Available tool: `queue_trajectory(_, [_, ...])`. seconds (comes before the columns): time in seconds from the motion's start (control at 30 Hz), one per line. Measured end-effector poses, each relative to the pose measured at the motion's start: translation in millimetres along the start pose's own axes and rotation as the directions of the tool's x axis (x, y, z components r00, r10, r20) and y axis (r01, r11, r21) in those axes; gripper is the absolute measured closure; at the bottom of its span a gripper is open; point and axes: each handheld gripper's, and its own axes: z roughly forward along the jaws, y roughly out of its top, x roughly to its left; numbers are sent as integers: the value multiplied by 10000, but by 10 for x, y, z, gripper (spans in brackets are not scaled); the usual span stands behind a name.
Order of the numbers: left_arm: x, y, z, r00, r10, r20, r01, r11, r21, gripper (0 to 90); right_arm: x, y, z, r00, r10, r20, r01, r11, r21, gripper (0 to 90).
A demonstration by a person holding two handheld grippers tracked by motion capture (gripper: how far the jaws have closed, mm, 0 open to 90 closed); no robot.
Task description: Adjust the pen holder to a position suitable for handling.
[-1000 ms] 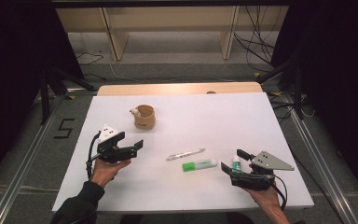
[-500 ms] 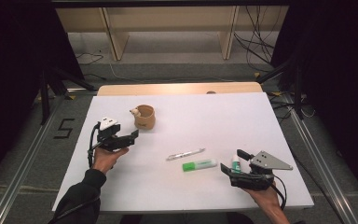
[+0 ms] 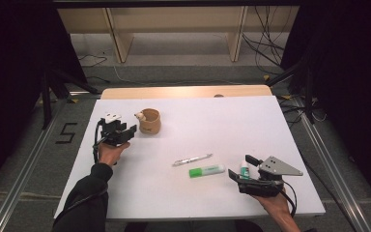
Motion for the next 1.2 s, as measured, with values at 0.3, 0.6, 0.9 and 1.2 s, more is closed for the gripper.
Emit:
queue_trajectory(0.3, [113, 48, 266, 9991, -324, -291, 331, 9992, 228, 841, -3, -4, 5, 10000, -20, -56, 21, 10000, 40, 194])
queue_trajectory(0.6, [181, 77, 484, 9956, -937, -93, 939, 9953, 253, 892, 6, -8, 16, 9999, -80, -140, 81, 9999, 93, 197])
queue_trajectory(0.9, [127, 85, 638, 9974, -712, 71, 707, 9963, 491, 892, 0, -11, 19, 9998, -58, -190, 60, 9999, 102, 200])
queue_trajectory(1.2, [143, 112, 717, 9967, -736, 337, 713, 9954, 648, 894, -4, -15, 24, 9997, -58, -237, 60, 9999, 81, 203])
